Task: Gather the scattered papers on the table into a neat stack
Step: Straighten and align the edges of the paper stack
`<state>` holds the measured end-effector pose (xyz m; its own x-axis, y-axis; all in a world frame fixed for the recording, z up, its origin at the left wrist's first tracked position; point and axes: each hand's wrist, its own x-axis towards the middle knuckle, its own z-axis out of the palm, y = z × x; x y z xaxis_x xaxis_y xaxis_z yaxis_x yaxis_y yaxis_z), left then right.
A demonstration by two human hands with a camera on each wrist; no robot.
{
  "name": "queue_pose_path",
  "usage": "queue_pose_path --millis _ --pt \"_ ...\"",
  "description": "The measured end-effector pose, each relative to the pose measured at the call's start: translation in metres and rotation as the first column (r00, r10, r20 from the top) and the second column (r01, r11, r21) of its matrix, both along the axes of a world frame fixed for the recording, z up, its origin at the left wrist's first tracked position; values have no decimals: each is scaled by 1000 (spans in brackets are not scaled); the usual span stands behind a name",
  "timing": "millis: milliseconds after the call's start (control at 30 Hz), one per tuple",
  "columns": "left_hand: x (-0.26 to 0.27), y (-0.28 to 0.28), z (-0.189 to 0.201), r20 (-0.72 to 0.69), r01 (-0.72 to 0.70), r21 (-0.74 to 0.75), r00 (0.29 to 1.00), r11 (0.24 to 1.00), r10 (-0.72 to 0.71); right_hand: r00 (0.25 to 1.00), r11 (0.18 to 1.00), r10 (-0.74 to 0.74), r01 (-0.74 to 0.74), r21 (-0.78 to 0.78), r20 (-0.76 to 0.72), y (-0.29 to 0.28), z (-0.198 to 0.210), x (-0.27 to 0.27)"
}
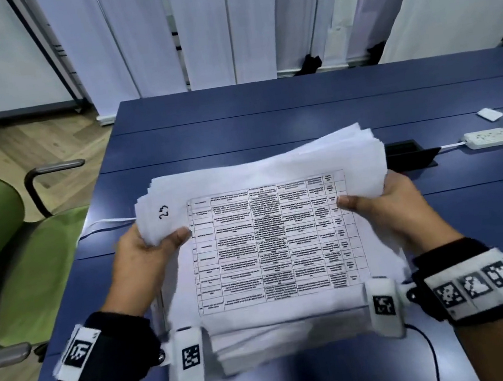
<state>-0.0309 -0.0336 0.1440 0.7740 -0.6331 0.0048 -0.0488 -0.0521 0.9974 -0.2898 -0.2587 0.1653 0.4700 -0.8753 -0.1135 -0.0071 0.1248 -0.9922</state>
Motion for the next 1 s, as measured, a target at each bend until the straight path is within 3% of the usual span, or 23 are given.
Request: queue_pose_path --millis 100,200,300,467,533,667,767,800,900,1000 --pt "9 0 -35 -156 76 151 986 986 -52 974 982 140 -113 153 -181 -16 -34 0" --pt "16 6 -94 -309 116 263 950 958 -31 943 974 112 -42 223 -312 -15 -86 3" --pt "5 16 -142 -363 153 369 932 917 -10 920 986 36 31 164 -391 1 -140 0" --pt "-9 37 -182 -384 185 467 923 865 10 848 994 12 46 95 -531 30 -170 -23" --pt "-20 42 -178 -386 234 482 922 844 -34 802 990 32 54 127 -596 34 -176 -31" --pt "-45 47 -161 -387 314 534 916 785 -104 841 963 125 25 269 -527 42 -171 -37" --pt "-38 55 -166 -399 166 507 915 846 60 848 929 110 98 357 -519 33 -186 -53" --pt "-37 58 -166 -361 95 518 925 850 117 806 934 116 111 340 -581 30 -195 -59" --pt "-52 57 -166 -352 141 539 933 830 70 740 958 122 86 272 -661 37 -193 -54" --pt "-60 62 -163 -425 164 478 903 863 64 855 921 190 15 389 -483 44 -182 -50"
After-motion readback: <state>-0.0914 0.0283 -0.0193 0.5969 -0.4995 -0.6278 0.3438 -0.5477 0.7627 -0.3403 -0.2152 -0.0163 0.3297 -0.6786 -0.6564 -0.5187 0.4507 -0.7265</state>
